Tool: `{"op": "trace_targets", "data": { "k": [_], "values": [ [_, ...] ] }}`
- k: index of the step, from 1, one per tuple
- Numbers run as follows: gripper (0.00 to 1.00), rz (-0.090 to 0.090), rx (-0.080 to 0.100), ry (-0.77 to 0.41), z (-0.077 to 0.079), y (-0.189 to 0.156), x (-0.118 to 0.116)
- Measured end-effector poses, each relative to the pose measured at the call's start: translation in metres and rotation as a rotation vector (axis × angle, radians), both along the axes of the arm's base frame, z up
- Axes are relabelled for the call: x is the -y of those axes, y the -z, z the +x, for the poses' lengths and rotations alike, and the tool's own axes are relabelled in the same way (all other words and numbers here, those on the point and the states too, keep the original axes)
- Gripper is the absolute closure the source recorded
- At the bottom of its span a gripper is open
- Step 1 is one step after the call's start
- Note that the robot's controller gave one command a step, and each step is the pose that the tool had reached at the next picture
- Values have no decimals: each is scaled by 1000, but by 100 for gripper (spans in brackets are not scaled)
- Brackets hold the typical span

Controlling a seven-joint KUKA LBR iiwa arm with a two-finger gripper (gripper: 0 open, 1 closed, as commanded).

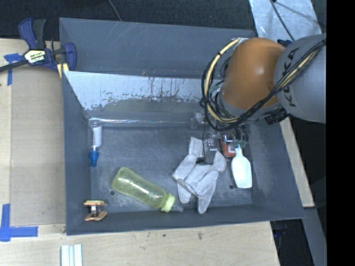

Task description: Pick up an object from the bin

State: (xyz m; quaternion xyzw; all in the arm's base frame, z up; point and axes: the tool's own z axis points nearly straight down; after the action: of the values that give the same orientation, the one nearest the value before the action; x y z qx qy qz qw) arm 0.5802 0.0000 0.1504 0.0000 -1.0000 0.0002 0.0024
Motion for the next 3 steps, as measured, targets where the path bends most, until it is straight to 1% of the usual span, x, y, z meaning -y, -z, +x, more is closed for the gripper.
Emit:
{"op": "trace_targets", "data": {
  "k": [1,2,3],
  "values": [
    [0,0,8,0,2,-5,0],
    [0,1,14,20,10,41,28],
    [0,0,4,46,6,80,47]
  ]
}}
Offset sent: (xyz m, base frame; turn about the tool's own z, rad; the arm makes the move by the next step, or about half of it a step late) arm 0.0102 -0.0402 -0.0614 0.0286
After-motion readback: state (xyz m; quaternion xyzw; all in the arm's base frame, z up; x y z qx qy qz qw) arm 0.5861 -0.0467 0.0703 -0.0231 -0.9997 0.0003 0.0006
